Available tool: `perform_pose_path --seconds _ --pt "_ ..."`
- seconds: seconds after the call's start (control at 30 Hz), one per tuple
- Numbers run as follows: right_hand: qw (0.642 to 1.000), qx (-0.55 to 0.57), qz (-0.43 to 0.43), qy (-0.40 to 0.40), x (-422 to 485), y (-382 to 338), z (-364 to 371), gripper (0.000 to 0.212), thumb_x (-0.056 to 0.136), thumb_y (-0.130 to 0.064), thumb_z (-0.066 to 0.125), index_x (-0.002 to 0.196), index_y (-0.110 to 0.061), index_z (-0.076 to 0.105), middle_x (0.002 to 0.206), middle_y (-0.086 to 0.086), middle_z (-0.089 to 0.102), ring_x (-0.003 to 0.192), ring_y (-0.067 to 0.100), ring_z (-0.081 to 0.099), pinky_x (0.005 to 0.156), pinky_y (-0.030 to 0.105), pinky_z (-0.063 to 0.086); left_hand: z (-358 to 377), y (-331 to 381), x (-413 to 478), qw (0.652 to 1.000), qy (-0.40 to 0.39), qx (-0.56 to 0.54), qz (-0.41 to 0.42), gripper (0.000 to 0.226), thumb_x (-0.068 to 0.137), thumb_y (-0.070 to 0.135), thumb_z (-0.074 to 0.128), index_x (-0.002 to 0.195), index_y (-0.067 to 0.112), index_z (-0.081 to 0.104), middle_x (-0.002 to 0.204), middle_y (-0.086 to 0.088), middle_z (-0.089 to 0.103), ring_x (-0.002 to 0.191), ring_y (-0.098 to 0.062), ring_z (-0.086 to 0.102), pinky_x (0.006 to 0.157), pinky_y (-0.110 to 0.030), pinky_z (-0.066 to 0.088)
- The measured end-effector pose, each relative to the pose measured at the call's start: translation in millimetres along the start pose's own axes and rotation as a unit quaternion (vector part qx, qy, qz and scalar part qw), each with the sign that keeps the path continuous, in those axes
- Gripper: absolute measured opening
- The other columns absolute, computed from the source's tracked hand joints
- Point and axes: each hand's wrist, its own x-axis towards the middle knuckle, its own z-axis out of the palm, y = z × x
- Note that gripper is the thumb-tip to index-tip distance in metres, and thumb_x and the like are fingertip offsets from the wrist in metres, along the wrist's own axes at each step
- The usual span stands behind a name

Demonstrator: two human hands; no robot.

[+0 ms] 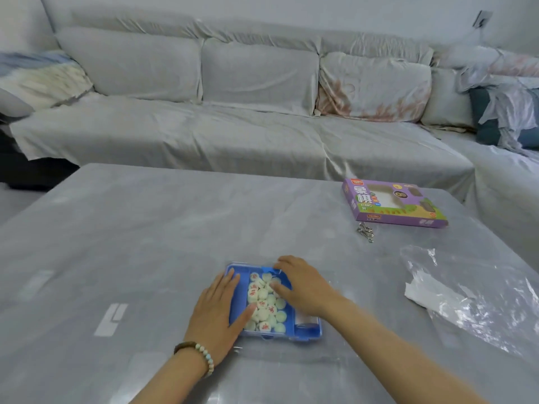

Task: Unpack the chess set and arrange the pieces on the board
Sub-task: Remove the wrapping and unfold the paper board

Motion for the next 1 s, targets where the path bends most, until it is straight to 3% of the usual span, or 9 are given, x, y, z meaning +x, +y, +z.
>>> perform_pose_path --seconds 0.1,0.17,0.23,0.3,0.5,0.63,0.77,0.87,1.0 --pt "1.000 -0.018 0.023 -0.001 10 -8 -1 0.050 0.096 -0.039 0.045 0.141 -0.018 0.038 0.153 0.002 0.024 0.140 0.019 0.021 0.113 0.033 0.019 2 7 -3 0.998 0.033 -0.043 -0.023 0.110 0.059 0.090 -0.004 0.148 0.027 0.007 0.155 0.015 0.003 0.135 0.006 -0.006 0.110 -0.017 0.002" --pt "0.999 -0.019 0.038 -0.019 17 -14 -2 0.050 0.095 -0.040 0.047 0.138 -0.016 0.040 0.151 0.004 0.027 0.139 0.021 0.024 0.112 0.034 0.022 0 12 -4 0.997 0.036 -0.060 -0.032 0.088 0.078 0.078 0.022 0.148 0.025 0.007 0.155 0.012 0.008 0.141 -0.003 0.002 0.112 -0.019 0.009" --pt "0.998 0.003 0.060 -0.029 22 -21 -4 0.047 0.092 -0.042 0.052 0.128 -0.012 0.047 0.139 0.008 0.041 0.128 0.025 0.037 0.104 0.034 0.033 -2 16 -4 0.995 0.044 -0.076 -0.041 0.082 0.085 0.061 0.043 0.148 0.023 0.007 0.155 0.009 0.011 0.142 -0.007 0.009 0.113 -0.022 0.014" --pt "0.996 0.031 0.080 -0.030 24 -25 -9 0.044 0.089 -0.042 0.057 0.115 -0.008 0.050 0.122 0.009 0.049 0.110 0.025 0.048 0.092 0.034 0.042 -3 17 -6 0.993 0.055 -0.091 -0.047 0.086 0.084 0.058 0.052 0.148 0.021 0.008 0.155 0.007 0.014 0.141 -0.009 0.016 0.114 -0.025 0.020" --pt "0.996 0.031 0.077 -0.025 17 -23 -27 0.047 0.085 -0.044 0.062 0.111 -0.007 0.048 0.118 0.008 0.049 0.102 0.024 0.051 0.085 0.032 0.043 0 17 -7 0.988 0.085 -0.123 -0.035 0.094 0.076 0.056 0.064 0.147 0.024 0.012 0.151 0.008 0.023 0.136 -0.010 0.028 0.110 -0.027 0.028" --pt "0.995 0.037 0.082 -0.034 5 -15 -31 0.050 0.085 -0.044 0.063 0.113 -0.005 0.048 0.119 0.009 0.049 0.106 0.026 0.051 0.087 0.033 0.042 1 18 -7 0.991 0.073 -0.103 -0.045 0.096 0.075 0.059 0.063 0.147 0.023 0.010 0.152 0.006 0.022 0.139 -0.015 0.021 0.114 -0.030 0.019" --pt "0.992 0.087 0.092 -0.006 -2 -7 -28 0.039 0.083 -0.042 0.066 0.094 -0.009 0.048 0.098 0.007 0.051 0.085 0.018 0.048 0.075 0.031 0.039 4 16 -5 0.982 0.070 -0.160 -0.072 0.088 0.072 0.054 0.069 0.143 0.024 0.027 0.144 0.003 0.037 0.132 -0.018 0.034 0.107 -0.032 0.032" --pt "0.988 0.130 0.073 0.027 -4 -2 -30 0.036 0.081 -0.041 0.068 0.090 -0.011 0.050 0.093 0.004 0.054 0.084 0.016 0.050 0.077 0.031 0.042 4 15 -3 0.982 0.094 -0.158 -0.044 0.080 0.069 0.056 0.070 0.135 0.025 0.038 0.131 0.006 0.045 0.121 -0.015 0.042 0.099 -0.030 0.039" --pt "0.984 0.175 0.013 0.018 -9 -5 -40 0.032 0.080 -0.035 0.072 0.082 -0.021 0.043 0.077 -0.008 0.048 0.070 0.008 0.044 0.062 0.016 0.037 4 16 -1 0.976 0.108 -0.184 -0.039 0.069 0.070 0.058 0.069 0.125 0.026 0.043 0.118 0.011 0.049 0.111 -0.011 0.047 0.091 -0.028 0.043"
